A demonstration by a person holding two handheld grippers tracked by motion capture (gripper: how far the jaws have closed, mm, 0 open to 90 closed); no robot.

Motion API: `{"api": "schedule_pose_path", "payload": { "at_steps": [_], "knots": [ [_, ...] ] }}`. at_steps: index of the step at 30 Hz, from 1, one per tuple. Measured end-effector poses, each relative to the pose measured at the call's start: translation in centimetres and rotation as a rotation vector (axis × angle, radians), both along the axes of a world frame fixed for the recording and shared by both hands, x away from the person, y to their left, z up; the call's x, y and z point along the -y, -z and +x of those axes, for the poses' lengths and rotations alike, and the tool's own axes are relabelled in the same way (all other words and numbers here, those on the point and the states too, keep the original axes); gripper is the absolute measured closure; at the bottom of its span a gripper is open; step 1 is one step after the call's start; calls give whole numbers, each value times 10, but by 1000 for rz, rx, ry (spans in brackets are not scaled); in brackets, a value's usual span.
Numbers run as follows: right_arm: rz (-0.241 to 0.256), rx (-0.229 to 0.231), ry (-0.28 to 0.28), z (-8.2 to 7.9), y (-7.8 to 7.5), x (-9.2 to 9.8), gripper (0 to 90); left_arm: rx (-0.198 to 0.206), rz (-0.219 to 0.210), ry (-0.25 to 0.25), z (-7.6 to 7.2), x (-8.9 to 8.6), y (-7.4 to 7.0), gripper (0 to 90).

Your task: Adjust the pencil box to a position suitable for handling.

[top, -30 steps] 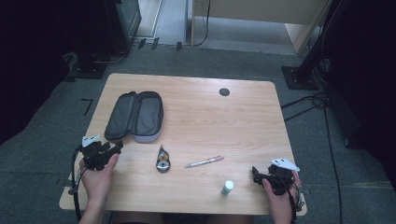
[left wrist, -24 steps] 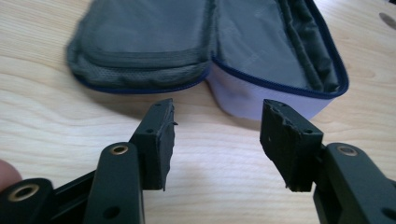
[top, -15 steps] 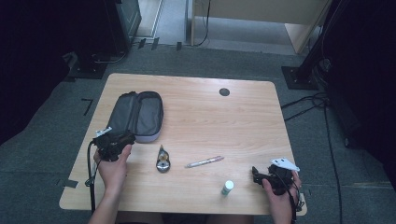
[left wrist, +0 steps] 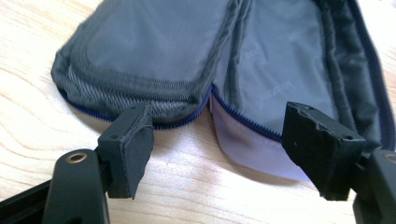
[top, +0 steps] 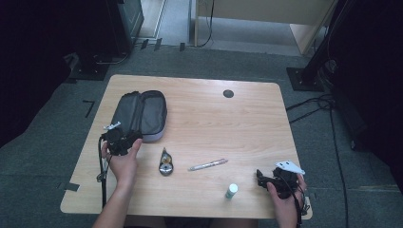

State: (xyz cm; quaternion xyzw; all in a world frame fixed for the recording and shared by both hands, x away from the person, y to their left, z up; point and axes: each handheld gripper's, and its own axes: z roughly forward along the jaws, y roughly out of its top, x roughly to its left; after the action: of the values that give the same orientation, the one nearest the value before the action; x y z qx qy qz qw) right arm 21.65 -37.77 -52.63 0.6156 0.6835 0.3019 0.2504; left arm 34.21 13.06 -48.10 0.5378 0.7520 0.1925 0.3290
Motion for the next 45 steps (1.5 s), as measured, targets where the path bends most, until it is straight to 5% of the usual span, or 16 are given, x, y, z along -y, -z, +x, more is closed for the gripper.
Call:
{"api": "schedule_pose_path", "payload": {
  "at_steps": [5, 14, 39, 45],
  "knots": [
    [0, 0, 0, 0, 0, 0, 48, -9, 14, -33, -1, 8, 1, 292],
    [-2, 1, -1, 0, 0, 0, 48, -21, 54, -12, -5, 16, 5, 310],
    [-1, 0, -1, 0, 0, 0, 48, -41, 93, -97, 8, -48, 10, 320],
    [-1, 0, -1, 0, 0, 0, 47, 11, 55, -60, -1, -38, 3, 323]
  ]
}}
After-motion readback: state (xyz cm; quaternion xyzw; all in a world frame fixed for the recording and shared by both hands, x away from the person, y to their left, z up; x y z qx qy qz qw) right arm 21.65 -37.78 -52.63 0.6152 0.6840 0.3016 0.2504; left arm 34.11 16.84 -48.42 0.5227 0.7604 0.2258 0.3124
